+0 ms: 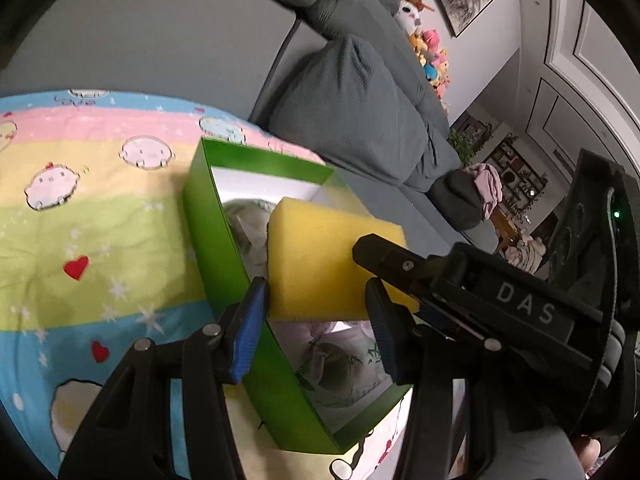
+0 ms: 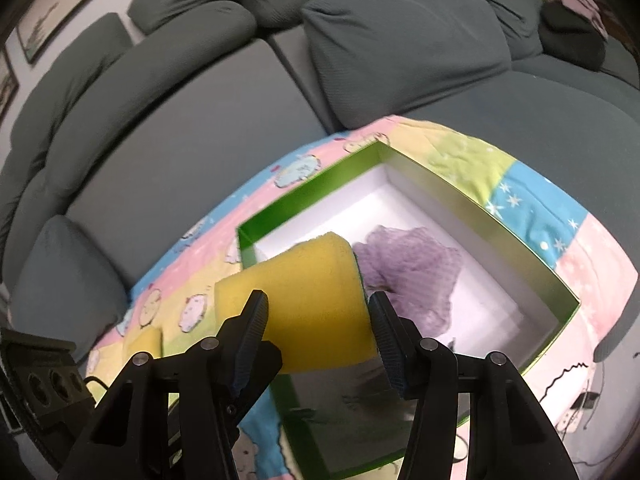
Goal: Organize objects
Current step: 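Carry the green-scrub sponge with the right gripper over the white box, then open the right gripper to drop the sponge into the box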
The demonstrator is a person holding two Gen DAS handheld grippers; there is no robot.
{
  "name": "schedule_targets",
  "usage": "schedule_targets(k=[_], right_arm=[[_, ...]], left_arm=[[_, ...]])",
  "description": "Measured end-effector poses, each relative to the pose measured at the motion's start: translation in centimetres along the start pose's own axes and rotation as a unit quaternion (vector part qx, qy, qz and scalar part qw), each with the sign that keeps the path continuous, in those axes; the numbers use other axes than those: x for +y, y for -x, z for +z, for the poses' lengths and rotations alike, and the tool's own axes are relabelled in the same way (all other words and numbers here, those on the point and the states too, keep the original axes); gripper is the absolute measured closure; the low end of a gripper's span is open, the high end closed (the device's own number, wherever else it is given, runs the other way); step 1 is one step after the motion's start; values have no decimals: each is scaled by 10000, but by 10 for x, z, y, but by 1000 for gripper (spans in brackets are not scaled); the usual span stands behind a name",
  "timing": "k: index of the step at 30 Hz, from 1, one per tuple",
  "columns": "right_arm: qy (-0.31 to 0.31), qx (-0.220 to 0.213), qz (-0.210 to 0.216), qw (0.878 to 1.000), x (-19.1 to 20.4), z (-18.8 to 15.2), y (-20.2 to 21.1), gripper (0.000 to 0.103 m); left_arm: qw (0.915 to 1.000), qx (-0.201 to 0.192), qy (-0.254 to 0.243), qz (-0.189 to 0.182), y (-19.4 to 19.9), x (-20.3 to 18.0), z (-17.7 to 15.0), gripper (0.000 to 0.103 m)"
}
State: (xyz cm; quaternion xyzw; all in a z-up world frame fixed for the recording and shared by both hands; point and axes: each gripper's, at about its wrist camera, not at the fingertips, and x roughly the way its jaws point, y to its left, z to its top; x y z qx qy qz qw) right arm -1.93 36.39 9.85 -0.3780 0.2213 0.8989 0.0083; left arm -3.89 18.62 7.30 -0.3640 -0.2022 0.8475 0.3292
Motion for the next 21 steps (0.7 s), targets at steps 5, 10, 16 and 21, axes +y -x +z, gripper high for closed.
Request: schedule_targets(k=[5, 10, 16, 21], right_arm=[[-174, 130, -127, 9997, -12, 0, -9, 47], [-252, 177, -281, 9991, -17, -1, -14, 47], [-309, 251, -374, 9985, -18, -2, -17, 47], [-319, 264, -352, 9985, -18, 0, -20, 47]], left_arm=[[9999, 110, -64, -34, -7, -3, -4, 55], [9998, 171, -140, -29, -7, -6, -9, 56], [9996, 240, -133, -81, -8, -7, -11, 56], [9996, 246, -93, -102, -5, -6, -10, 56]])
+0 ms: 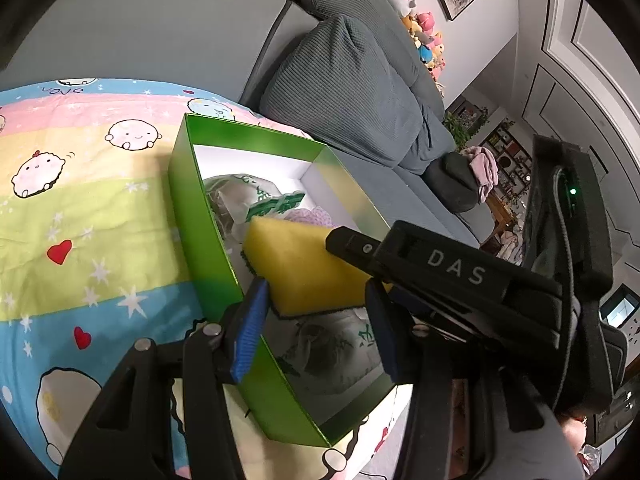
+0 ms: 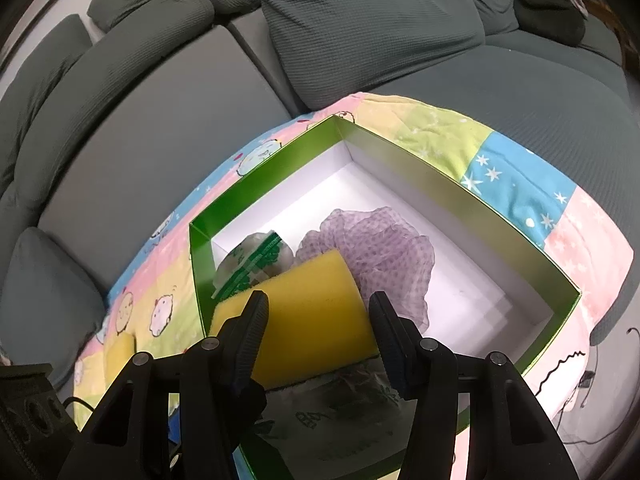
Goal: Organize objects
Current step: 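Open the right gripper to drop the sponge into the box, then move the right gripper to the plain yellow sponge on the sheet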
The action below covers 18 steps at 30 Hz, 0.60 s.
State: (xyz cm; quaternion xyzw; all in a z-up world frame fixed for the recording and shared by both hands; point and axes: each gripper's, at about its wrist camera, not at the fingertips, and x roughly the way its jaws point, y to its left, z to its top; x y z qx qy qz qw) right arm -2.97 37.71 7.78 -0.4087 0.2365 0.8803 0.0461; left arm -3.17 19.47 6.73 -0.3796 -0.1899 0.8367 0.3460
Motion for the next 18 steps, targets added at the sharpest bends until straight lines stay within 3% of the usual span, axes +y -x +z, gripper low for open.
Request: schedule_targets(k=[10, 13, 15, 18], right_arm=[[-119, -98, 133, 9998, -1, 2, 2, 47], [-87, -277, 221, 9993, 3, 3, 9, 47], [-30, -377, 230, 9990, 8, 3, 14, 47], [44, -494, 365, 9981, 20, 2, 20, 34]], left_arm=[[9995, -262, 73, 161, 34, 12, 9, 55], [9986, -404, 139, 316, 52, 22, 13, 51], [9974, -505, 282, 432, 67, 31, 17, 42], [9924, -833, 484, 771, 100, 51, 22, 37]])
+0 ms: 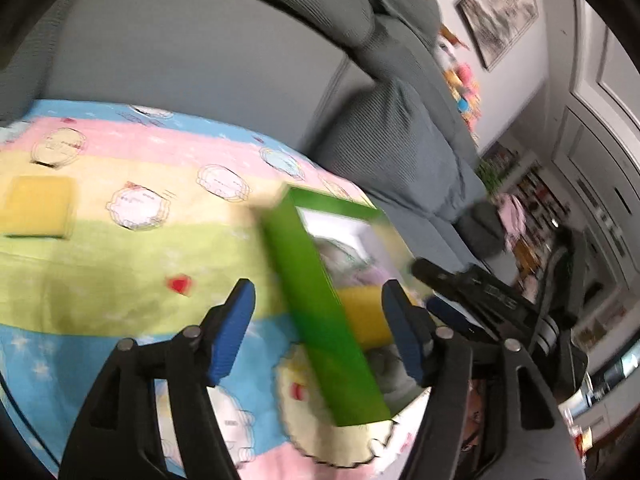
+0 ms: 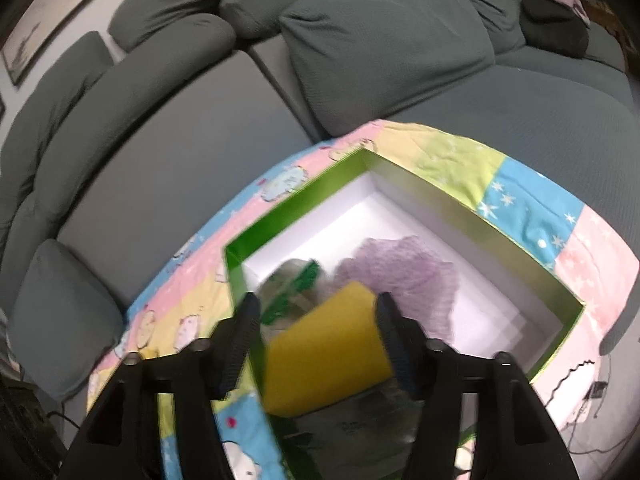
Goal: Organize objects
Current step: 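Move the right gripper to the plain yellow sponge on the sheet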
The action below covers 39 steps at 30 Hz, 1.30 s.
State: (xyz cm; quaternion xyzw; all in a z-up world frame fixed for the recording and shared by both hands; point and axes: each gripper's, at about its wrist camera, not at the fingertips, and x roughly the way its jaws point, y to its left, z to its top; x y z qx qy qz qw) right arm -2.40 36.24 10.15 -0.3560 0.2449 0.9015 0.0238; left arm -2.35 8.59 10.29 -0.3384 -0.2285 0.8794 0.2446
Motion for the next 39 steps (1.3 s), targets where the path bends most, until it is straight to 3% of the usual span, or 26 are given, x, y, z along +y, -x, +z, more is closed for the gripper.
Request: schedule_targets(k=[1, 3, 4, 9, 13, 16, 18, 21, 26, 30, 33, 36, 39], right_arm=[[43, -53, 129, 9999, 7, -1, 2, 29], [139, -106, 418, 9990, 22, -3, 7, 28], [198, -124, 571, 9981, 30, -4, 9, 26], [733, -208, 1207, 9898, 74, -15, 16, 16], [986, -43, 1866, 9775, 113, -27, 8, 12], [1141, 343, 2389, 9637, 146, -36, -12, 12], [1293, 514, 2502, 9581, 165, -44, -26, 12], [1548, 885, 2174, 9597, 193, -57, -60, 12], [1901, 1282, 1919, 9542, 222, -73, -102, 12], [2072, 1569, 1873, 9473, 231, -90, -131, 12], [1896, 1850, 1908, 9452, 233, -101, -149, 12], [2142, 1588, 1865, 9456, 238, -108, -150, 12], [1942, 1869, 2032, 9413, 239, -110, -159, 23]], left_arm=[[9998, -130, 31, 175, 10, 7, 4, 35], [9979, -343, 65, 542, 23, 20, 9, 21], [9953, -482, 65, 837, 32, 30, 12, 18], [9792, -839, 526, 1770, 67, 82, 19, 18], [9668, -967, 877, 2197, 80, 110, 22, 8], [9600, -1024, 1053, 2382, 84, 126, 23, 5], [9548, -1055, 1145, 2532, 83, 134, 25, 3], [9450, -1033, 1386, 2775, 82, 157, 24, 2], [9321, -1001, 1999, 2849, 84, 204, 13, 3], [9294, -851, 2620, 2455, 81, 234, 8, 6], [9264, -806, 2670, 2530, 79, 239, 8, 7], [9281, -780, 2636, 2510, 77, 239, 9, 7], [9312, -687, 2735, 2308, 71, 245, 9, 7]])
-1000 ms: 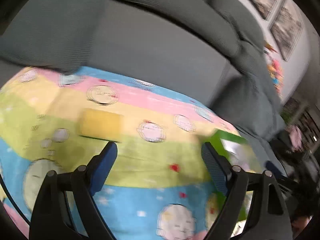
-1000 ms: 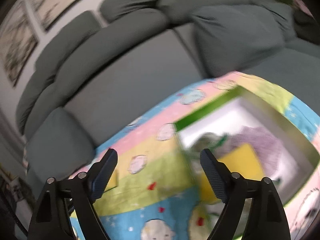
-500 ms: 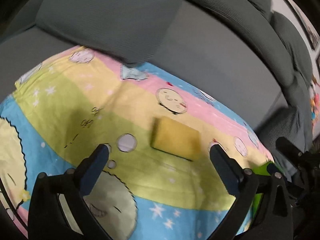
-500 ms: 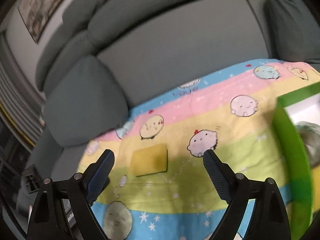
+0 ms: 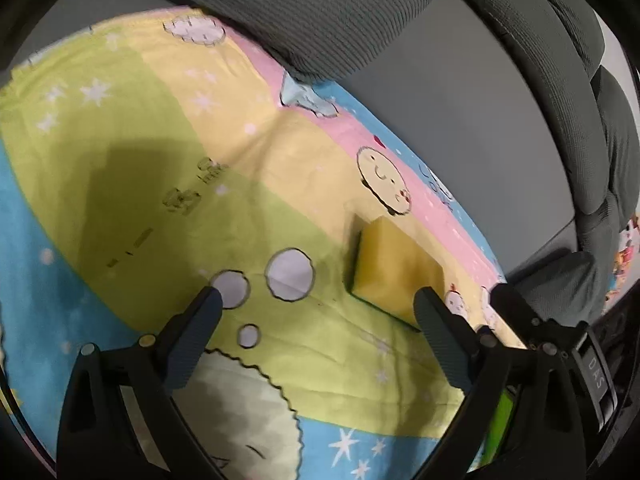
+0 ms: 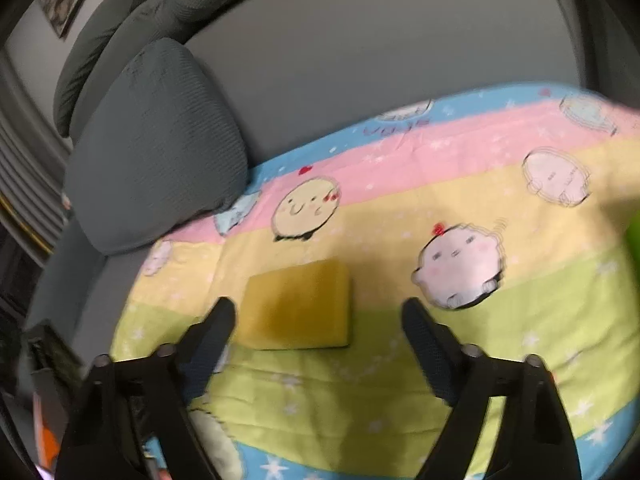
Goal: Organize objects
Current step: 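Move the right gripper to the plain yellow sponge on the sheet, then grasp the plain yellow sponge with the right gripper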
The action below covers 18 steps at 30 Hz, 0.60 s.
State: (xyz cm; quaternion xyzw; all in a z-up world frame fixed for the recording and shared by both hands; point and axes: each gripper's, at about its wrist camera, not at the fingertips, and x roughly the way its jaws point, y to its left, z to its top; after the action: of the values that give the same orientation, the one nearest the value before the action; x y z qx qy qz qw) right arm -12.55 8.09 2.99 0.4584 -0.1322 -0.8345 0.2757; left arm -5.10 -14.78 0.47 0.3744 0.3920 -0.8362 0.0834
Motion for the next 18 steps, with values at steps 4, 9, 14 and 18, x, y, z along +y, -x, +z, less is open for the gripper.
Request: schedule_targets(k=[4, 9, 14, 18], right_arm=[[-333, 222, 337, 9986, -7, 0, -12, 31], [-481, 364, 371, 9975, -15, 2, -26, 46], [-514, 443, 371, 9970, -25, 7, -35, 46], [-642, 610, 491, 9949, -28, 3, -46, 46]], left_arm=[[9999, 7, -59, -125, -2, -4, 1, 7], [9997, 47, 153, -209, -13, -9, 11, 12], [9994, -161, -143, 283, -26, -24, 8, 20], [9998, -93, -159, 114, -27, -24, 7, 34]])
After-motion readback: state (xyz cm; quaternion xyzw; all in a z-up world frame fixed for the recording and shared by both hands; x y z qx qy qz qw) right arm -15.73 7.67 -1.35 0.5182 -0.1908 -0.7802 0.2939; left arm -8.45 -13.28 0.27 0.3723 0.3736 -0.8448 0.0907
